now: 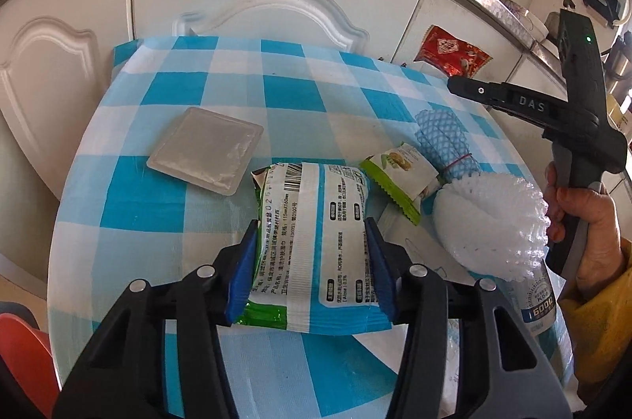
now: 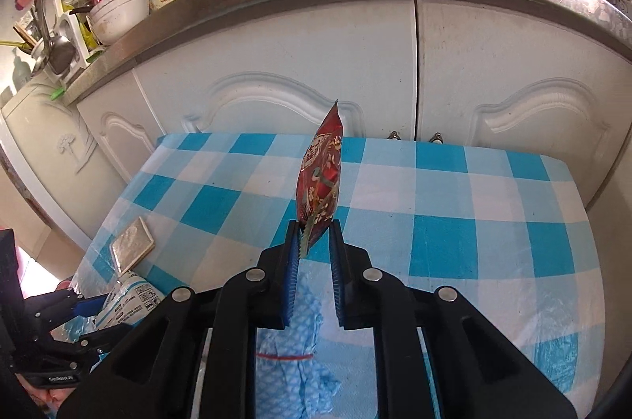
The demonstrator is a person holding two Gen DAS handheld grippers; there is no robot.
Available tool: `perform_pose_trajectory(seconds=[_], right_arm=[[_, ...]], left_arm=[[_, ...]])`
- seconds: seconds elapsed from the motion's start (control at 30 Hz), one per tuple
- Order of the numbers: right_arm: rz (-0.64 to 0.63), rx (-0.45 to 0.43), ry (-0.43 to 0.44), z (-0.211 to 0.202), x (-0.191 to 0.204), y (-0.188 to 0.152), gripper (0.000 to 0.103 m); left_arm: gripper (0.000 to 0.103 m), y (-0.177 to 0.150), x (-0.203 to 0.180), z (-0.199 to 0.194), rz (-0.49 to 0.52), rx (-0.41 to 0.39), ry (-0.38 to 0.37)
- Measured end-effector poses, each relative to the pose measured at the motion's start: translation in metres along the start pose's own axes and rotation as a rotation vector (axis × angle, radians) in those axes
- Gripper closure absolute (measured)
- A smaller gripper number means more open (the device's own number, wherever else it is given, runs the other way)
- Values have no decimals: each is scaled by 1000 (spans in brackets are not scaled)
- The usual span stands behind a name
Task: Collect trash
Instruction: 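Grasp the red snack packet with the right gripper while the left gripper holds the wipes packet, then carry the wipes packet and red snack packet over the red bucket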
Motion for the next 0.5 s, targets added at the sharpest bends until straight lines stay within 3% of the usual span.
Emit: perform_pose_trajectory(seconds=[0.33,0.5], right_arm=[[46,-64,74,-66,12,-19,87],[39,-95,42,-87,1,-37,87]], left_arm=[[51,-17,6,-49,-66,-68,4],[51,-39,14,-69,-119,-75,-1]])
Point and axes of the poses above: each gripper's, at about its wrist camera, not at the fingertips, and z roughly the way its jaws point, x to its left, y to its top, the point moved 4 cm from there along z, roughly the way its jaws point, and after that the axes turned 7 degrees about z, right-handed, at the moved point
